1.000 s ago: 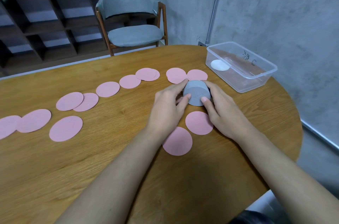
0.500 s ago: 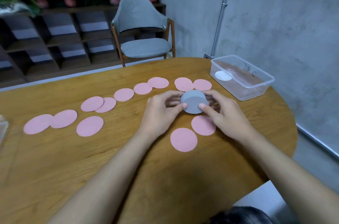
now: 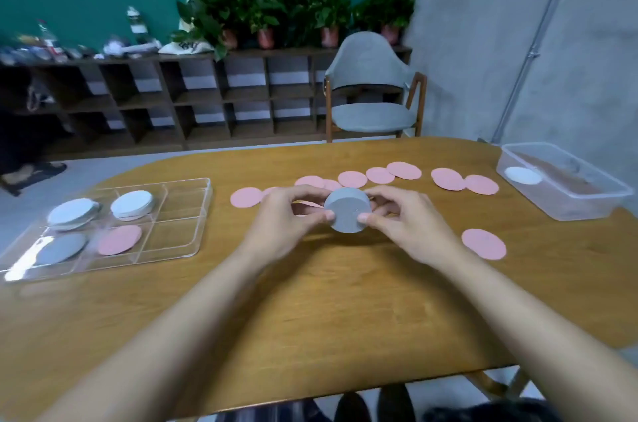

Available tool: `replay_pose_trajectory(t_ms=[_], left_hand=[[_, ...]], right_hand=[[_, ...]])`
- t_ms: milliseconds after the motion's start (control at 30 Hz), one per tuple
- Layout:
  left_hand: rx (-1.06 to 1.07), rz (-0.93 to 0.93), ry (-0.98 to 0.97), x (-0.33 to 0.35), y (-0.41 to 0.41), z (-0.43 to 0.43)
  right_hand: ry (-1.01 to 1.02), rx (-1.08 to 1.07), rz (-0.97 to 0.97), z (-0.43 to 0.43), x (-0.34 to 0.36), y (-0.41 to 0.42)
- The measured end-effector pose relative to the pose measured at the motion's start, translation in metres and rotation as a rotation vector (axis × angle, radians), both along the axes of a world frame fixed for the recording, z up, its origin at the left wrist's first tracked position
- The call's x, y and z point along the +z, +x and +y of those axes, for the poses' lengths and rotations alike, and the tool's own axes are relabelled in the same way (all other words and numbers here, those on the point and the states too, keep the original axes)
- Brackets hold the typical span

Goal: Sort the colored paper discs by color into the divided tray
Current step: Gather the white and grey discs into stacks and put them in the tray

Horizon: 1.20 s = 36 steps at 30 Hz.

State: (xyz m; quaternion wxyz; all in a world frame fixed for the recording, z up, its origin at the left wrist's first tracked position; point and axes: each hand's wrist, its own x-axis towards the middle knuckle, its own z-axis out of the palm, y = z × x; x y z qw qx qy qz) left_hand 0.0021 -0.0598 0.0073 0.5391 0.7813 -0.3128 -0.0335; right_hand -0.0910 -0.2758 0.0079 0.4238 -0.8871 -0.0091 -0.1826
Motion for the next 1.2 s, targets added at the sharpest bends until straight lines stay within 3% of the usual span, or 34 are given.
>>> replay_pose_trajectory(t_ms=[400,933,1200], left_hand=[[0.308,-0.001,0.022,0.016,0.012,0.177],[0.552,0.038,0.113,0.015,0.050,0.355],[0.691,0.069,0.187,0.006,0.082,0.405]], right_hand=[[0.106,0.209,0.037,0.158,0.010,0.077],[0.015,0.463,0.153,0.334,0.005,0.184],[-0.058,0.469,0.224,0.403,0.003,0.227]])
